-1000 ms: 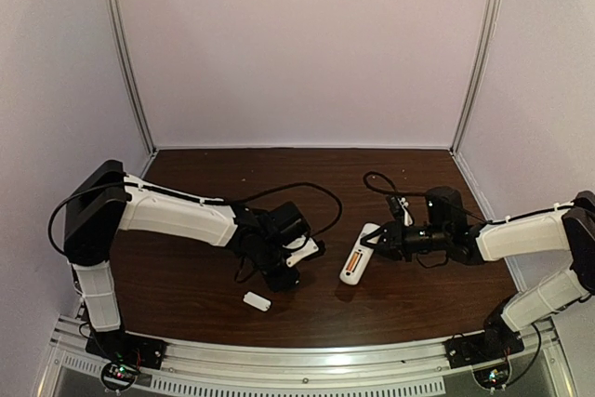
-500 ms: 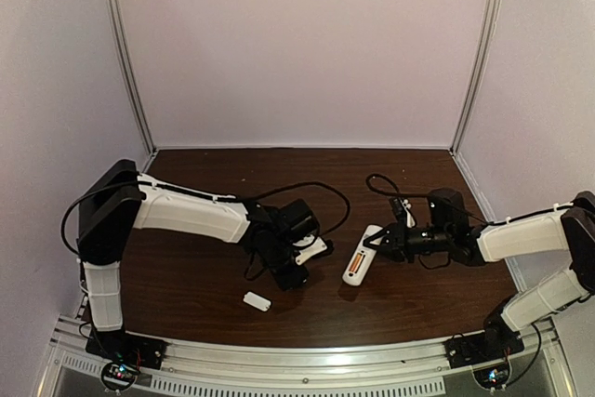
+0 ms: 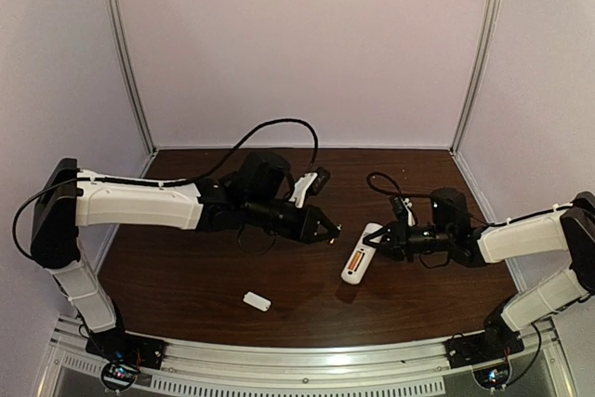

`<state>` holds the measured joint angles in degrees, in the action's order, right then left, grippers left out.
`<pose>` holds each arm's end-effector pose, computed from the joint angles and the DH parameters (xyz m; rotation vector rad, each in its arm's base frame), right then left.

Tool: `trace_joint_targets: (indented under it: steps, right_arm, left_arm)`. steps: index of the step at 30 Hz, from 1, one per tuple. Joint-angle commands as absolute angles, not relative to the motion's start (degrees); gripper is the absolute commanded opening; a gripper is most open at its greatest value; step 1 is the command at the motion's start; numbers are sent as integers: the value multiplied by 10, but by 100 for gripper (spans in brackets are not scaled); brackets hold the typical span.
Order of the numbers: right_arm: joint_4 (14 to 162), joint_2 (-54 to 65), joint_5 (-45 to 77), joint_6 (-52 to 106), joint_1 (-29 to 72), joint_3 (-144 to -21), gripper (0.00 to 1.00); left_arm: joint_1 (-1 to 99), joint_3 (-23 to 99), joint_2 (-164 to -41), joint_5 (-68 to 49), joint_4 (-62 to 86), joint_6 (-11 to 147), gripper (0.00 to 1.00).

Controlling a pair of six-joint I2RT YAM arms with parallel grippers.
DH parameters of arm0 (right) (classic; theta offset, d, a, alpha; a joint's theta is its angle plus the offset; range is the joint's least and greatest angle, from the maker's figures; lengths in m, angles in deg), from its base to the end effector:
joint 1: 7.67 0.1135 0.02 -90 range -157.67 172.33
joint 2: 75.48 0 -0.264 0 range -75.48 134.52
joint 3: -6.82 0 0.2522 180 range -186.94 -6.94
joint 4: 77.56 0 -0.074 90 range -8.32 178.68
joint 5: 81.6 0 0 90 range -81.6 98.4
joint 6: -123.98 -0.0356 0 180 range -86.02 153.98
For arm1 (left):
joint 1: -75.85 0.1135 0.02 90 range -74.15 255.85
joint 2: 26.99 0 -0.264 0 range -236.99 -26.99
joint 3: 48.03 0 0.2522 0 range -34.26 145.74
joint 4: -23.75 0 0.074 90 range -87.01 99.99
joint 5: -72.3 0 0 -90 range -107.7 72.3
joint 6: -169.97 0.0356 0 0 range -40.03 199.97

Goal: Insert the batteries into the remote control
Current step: Pick up the battery from the center of the board, then place the battery in the battery compartment.

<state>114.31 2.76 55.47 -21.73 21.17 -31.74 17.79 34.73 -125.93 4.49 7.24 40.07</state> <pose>0.2040 0.1421 0.1651 -0.0531 2.3709 1.6697 0.1966 -0.3408 0.2462 0.6410 2.3598 -1.3154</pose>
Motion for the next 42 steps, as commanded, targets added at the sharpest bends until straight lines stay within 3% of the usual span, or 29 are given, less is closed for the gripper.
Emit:
trace_joint_targets:
  steps: [1, 13, 22, 30, 42]
  right_arm:
    - [1186, 20, 574, -232, 209, -310, 0]
    - [1227, 21, 588, -258, 215, -309, 0]
    - [1299, 34, 597, -310, 221, -302, 0]
    - [1333, 48, 600, -334, 230, -298, 0]
    - [1349, 48, 602, -345, 234, -295, 0]
  left_arm:
    - [178, 326, -1256, 63, 162, 279, 0]
    - [175, 290, -1243, 52, 233, 261, 0]
    - [90, 267, -1238, -119, 264, 531, 0]
    - [79, 233, -1260, -108, 393, 563, 0]
    - [77, 248, -1294, -117, 413, 566, 0]
